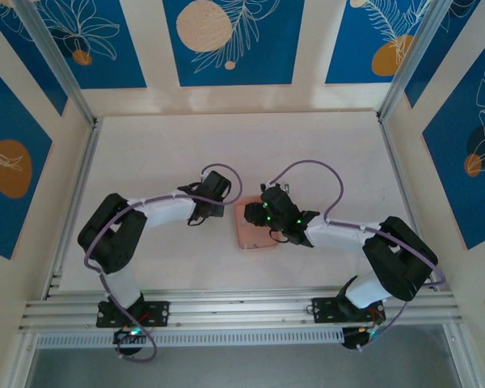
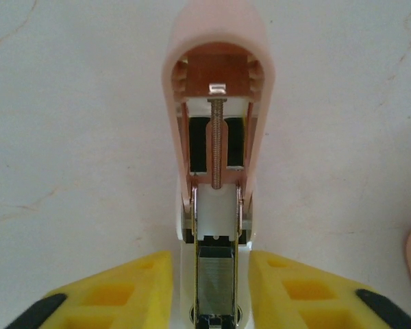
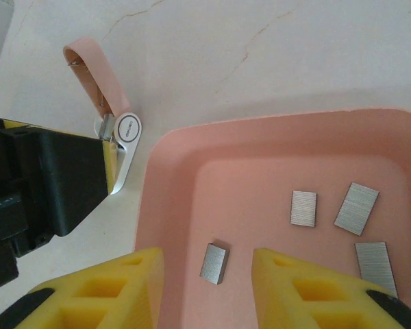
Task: Load the staples into the stapler
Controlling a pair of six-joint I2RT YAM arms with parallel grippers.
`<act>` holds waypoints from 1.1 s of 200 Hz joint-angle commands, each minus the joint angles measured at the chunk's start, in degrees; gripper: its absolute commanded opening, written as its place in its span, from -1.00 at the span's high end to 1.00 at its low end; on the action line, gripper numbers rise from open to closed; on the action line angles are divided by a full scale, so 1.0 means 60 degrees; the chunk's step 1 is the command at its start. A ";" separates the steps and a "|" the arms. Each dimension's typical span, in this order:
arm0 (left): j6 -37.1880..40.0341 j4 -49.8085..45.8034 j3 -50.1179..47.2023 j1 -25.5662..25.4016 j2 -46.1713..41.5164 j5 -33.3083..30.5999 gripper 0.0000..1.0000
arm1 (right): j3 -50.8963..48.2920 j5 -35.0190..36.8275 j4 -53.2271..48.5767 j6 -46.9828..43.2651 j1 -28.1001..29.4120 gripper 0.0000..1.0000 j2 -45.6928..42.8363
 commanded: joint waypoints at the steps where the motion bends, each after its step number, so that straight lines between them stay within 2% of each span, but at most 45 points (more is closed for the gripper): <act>1: 0.0262 -0.0419 0.0476 -0.0116 -0.0654 -0.0021 0.15 | 0.0270 -0.0002 -0.0156 -0.0011 0.0044 0.21 -0.0296; 30: 0.1083 -0.0723 0.0896 -0.0081 -0.1220 0.0360 -0.23 | 0.0351 -0.0006 -0.0447 -0.0276 0.0050 0.20 -0.0715; 52: 0.2359 -0.1388 0.1573 0.0064 -0.1438 0.1604 -0.54 | 0.0249 0.0029 -0.0486 -0.0527 0.0033 0.20 -0.1218; 65: 0.3023 -0.1994 0.2077 0.0242 -0.1503 0.2186 -0.62 | 0.0207 0.0010 -0.0494 -0.0827 -0.0010 0.19 -0.1531; 93: 0.4335 -0.3155 0.3022 0.0701 -0.1714 0.3268 -0.66 | 0.0276 -0.0206 -0.0780 -0.1493 -0.0208 0.18 -0.2194; 124: 0.5676 -0.4155 0.4060 0.1341 -0.1436 0.5795 -0.69 | 0.0119 -0.0658 -0.0868 -0.1905 -0.0316 0.15 -0.2883; 145: 0.6620 -0.5266 0.5149 0.1603 -0.0701 0.6862 -0.69 | 0.0045 -0.1029 -0.0918 -0.2243 -0.0333 0.13 -0.3214; 185: 0.8583 -0.6844 0.6808 0.1851 0.0799 0.7695 -0.71 | 0.0120 -0.1728 -0.1505 -0.2750 -0.0311 0.06 -0.3818; 220: 0.9552 -0.7633 0.8436 0.2109 0.2337 0.8041 -0.72 | -0.0043 -0.1882 -0.1427 -0.2748 -0.0291 -0.04 -0.4121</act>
